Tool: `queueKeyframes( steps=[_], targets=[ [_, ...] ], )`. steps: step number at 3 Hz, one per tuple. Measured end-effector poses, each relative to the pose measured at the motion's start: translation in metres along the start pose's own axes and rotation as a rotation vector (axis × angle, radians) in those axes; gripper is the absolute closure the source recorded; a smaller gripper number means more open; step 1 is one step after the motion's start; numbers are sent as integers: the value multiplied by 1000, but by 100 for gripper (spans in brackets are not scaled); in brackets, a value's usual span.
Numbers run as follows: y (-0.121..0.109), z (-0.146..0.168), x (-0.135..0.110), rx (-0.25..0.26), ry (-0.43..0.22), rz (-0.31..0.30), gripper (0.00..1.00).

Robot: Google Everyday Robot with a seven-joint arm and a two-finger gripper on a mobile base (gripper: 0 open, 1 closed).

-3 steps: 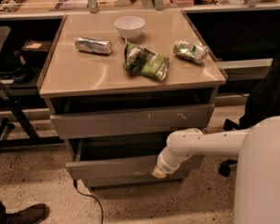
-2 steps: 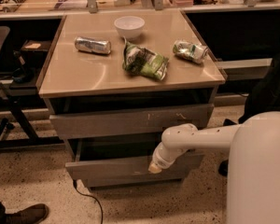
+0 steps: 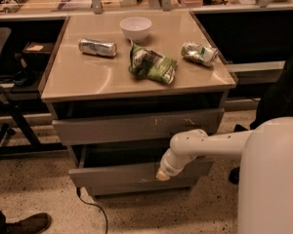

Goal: Close middle drawer

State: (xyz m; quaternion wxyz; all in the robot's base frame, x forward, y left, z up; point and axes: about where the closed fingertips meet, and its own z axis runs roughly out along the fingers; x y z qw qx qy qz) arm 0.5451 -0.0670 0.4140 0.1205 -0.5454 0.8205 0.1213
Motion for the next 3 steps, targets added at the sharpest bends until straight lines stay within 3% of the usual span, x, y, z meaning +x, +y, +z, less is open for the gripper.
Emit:
queueKeyframes(
  steps=[2,3],
  targets=[
    [0,0,0,0,0,0,11],
    [0,0,0,0,0,0,0]
  ],
)
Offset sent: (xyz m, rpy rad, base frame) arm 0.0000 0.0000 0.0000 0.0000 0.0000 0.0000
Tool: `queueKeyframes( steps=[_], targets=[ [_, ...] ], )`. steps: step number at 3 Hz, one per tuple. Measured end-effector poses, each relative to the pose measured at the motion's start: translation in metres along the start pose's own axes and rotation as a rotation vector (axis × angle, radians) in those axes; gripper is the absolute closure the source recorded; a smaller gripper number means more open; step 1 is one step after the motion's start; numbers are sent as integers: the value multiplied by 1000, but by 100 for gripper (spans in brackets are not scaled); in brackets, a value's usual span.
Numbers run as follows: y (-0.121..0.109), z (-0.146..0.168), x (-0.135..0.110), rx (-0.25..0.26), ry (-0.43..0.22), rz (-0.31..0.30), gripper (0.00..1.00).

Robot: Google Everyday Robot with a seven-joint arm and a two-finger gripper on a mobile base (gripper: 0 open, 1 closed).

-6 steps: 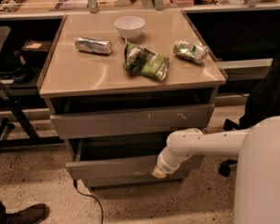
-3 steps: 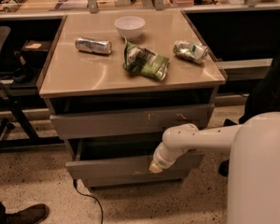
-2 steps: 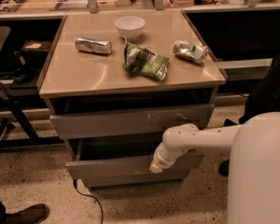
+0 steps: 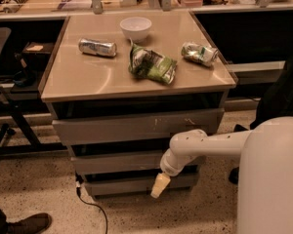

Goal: Close middle drawer

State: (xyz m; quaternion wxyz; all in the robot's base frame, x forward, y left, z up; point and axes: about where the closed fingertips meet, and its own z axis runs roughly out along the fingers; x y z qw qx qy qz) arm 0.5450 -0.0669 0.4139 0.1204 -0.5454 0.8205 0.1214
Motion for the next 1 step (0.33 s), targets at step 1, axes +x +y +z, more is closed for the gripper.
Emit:
queueKeyframes(
  steps=[1],
  targets=[
    [0,0,0,0,0,0,0]
  ],
)
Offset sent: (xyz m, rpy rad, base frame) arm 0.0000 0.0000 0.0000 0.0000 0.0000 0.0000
